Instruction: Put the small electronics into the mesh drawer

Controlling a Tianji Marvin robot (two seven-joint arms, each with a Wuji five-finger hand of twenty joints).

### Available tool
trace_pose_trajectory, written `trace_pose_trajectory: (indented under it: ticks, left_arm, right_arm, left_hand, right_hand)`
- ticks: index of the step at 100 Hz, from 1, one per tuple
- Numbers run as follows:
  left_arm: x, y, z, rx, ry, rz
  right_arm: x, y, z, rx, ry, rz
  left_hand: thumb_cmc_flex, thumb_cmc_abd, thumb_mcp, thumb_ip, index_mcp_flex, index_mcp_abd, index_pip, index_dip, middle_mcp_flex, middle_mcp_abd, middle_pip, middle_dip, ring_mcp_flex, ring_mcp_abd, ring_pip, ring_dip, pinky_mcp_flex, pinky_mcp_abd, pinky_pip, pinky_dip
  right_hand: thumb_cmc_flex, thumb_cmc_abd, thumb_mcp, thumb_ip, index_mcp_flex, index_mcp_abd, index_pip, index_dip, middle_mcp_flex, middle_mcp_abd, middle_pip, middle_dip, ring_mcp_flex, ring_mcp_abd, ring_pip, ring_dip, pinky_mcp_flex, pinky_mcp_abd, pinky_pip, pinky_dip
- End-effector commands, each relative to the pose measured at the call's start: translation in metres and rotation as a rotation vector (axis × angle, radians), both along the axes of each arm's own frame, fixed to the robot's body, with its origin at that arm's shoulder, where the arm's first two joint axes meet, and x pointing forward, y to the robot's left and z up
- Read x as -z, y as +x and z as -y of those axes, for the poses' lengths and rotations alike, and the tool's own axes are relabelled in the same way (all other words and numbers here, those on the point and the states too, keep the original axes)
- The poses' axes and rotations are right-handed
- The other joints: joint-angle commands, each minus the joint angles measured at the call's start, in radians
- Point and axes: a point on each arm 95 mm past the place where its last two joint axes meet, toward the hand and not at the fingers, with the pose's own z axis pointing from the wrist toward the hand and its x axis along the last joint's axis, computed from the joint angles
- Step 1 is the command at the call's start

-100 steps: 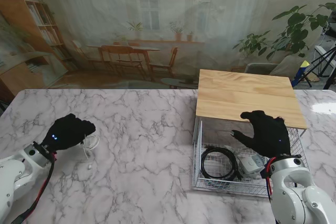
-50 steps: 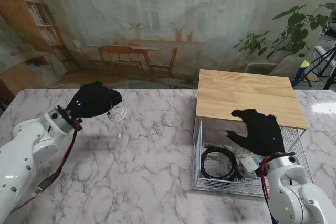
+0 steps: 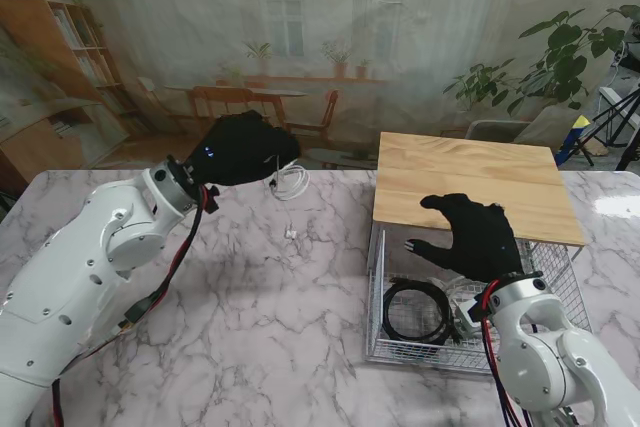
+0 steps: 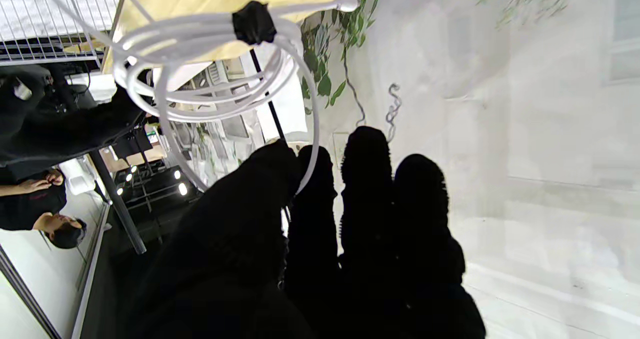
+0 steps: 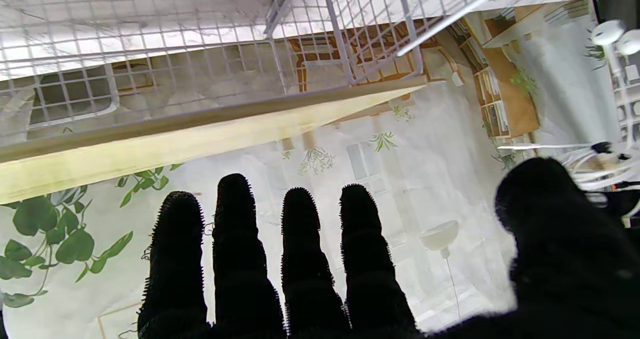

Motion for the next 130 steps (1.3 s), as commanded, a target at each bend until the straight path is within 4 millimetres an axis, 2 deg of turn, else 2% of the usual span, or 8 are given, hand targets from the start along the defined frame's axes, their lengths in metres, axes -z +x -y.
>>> trace_pose_trajectory:
  ticks: [1, 31, 52, 69, 75, 88, 107, 130]
  left_arm:
    - [-0.011, -0.002, 0.017, 0.024, -0.014, 0.017]
    - [-0.017, -0.007, 0.048, 0.073, -0.045, -0.006]
    - [-0.020, -0.012, 0.060, 0.102, -0.058, -0.015]
    - [-0.023, -0.016, 0.068, 0.122, -0.075, -0.019]
    - [-0.024, -0.017, 0.070, 0.127, -0.079, -0.020]
    - [-0.025, -0.018, 0.076, 0.138, -0.077, -0.025]
    - [-0.026, -0.018, 0.082, 0.141, -0.079, -0.032]
    - [-0.026, -0.016, 0.087, 0.137, -0.074, -0.042]
  right_arm:
    - [-0.003, 0.002, -0.004, -0.013, 0.009, 0.004]
    - [-0.013, 0.011, -0.022, -0.046, 0.067, -0.014]
    - [-0.017, 0.022, -0.031, -0.061, 0.072, -0.001]
    - [-0.020, 0.031, -0.037, -0.047, 0.079, 0.077]
    - [-0.022, 0.033, -0.040, -0.050, 0.099, 0.112]
    - [-0.026, 0.033, -0.046, -0.065, 0.112, 0.156]
    - [-0.027, 0.030, -0.054, -0.092, 0.137, 0.168]
    - [-0.022, 0.025, -0.060, -0.114, 0.147, 0.178]
  left_hand:
    - [0.002, 0.004, 0.034, -0.009, 0.017, 0.014, 0.039, 0.027, -0.005, -0.011, 0.024, 0.020, 0.005, 0.057, 0.034, 0.016, 0.009, -0.074, 0.008, 0.015]
    - [0.000, 0.004, 0.036, -0.008, 0.019, 0.014, 0.040, 0.032, -0.005, -0.012, 0.026, 0.020, 0.006, 0.055, 0.034, 0.015, 0.011, -0.072, 0.008, 0.017]
    - [0.000, 0.000, 0.038, -0.007, 0.020, 0.013, 0.038, 0.035, -0.004, -0.011, 0.027, 0.019, 0.007, 0.055, 0.035, 0.015, 0.012, -0.072, 0.007, 0.019]
    - [0.000, 0.001, 0.040, -0.007, 0.020, 0.013, 0.037, 0.036, -0.003, -0.010, 0.028, 0.018, 0.008, 0.054, 0.034, 0.014, 0.012, -0.070, 0.006, 0.020]
    - [0.000, 0.000, 0.040, -0.007, 0.020, 0.013, 0.037, 0.036, -0.003, -0.011, 0.028, 0.019, 0.009, 0.053, 0.034, 0.014, 0.012, -0.070, 0.006, 0.021]
    - [-0.001, 0.000, 0.041, -0.007, 0.020, 0.013, 0.036, 0.037, -0.004, -0.009, 0.029, 0.019, 0.010, 0.053, 0.035, 0.014, 0.012, -0.071, 0.006, 0.022]
    - [-0.002, -0.001, 0.043, -0.007, 0.020, 0.013, 0.036, 0.038, -0.004, -0.008, 0.030, 0.018, 0.010, 0.053, 0.036, 0.015, 0.013, -0.068, 0.007, 0.023]
    - [-0.002, 0.001, 0.045, -0.007, 0.020, 0.013, 0.036, 0.038, -0.006, -0.010, 0.030, 0.018, 0.011, 0.051, 0.035, 0.015, 0.011, -0.068, 0.007, 0.024]
  right_hand:
    - [-0.038, -0.026, 0.019, -0.004, -0.054, 0.032, -0.031, -0.017, -0.043, 0.006, -0.025, 0.003, -0.031, 0.010, -0.084, -0.008, -0.022, 0.022, -0.021, -0.009]
    - [-0.173, -0.086, 0.036, -0.039, -0.205, 0.157, -0.214, -0.042, -0.179, 0.034, -0.032, -0.016, -0.056, 0.020, -0.104, -0.064, -0.064, 0.038, -0.085, -0.001]
    - [0.062, -0.173, 0.093, 0.009, -0.291, -0.028, -0.411, -0.027, -0.211, 0.014, -0.014, -0.023, -0.042, 0.022, -0.084, -0.069, -0.042, 0.061, -0.106, 0.007]
    - [0.062, -0.231, 0.211, -0.015, -0.282, -0.103, -0.426, -0.125, -0.257, 0.017, 0.006, -0.022, -0.036, 0.013, -0.078, -0.017, -0.035, 0.085, -0.104, -0.002]
    - [0.075, -0.236, 0.182, -0.028, -0.285, -0.125, -0.391, -0.097, -0.271, 0.016, 0.027, -0.017, -0.036, 0.006, -0.082, -0.015, -0.038, 0.087, -0.098, -0.008]
    - [0.097, -0.252, 0.145, -0.024, -0.324, -0.152, -0.210, 0.263, -0.271, 0.018, 0.068, -0.004, -0.019, 0.003, -0.079, -0.010, -0.034, 0.098, -0.068, -0.038]
    - [0.112, -0.263, 0.151, -0.024, -0.318, -0.243, 0.076, 0.301, -0.269, 0.011, 0.086, 0.006, -0.016, 0.000, -0.079, -0.009, -0.039, 0.116, -0.060, -0.059]
    - [0.110, -0.253, 0.172, -0.024, -0.328, -0.267, 0.124, 0.278, -0.271, 0.007, 0.084, 0.006, -0.016, -0.002, -0.079, -0.010, -0.044, 0.122, -0.064, -0.066]
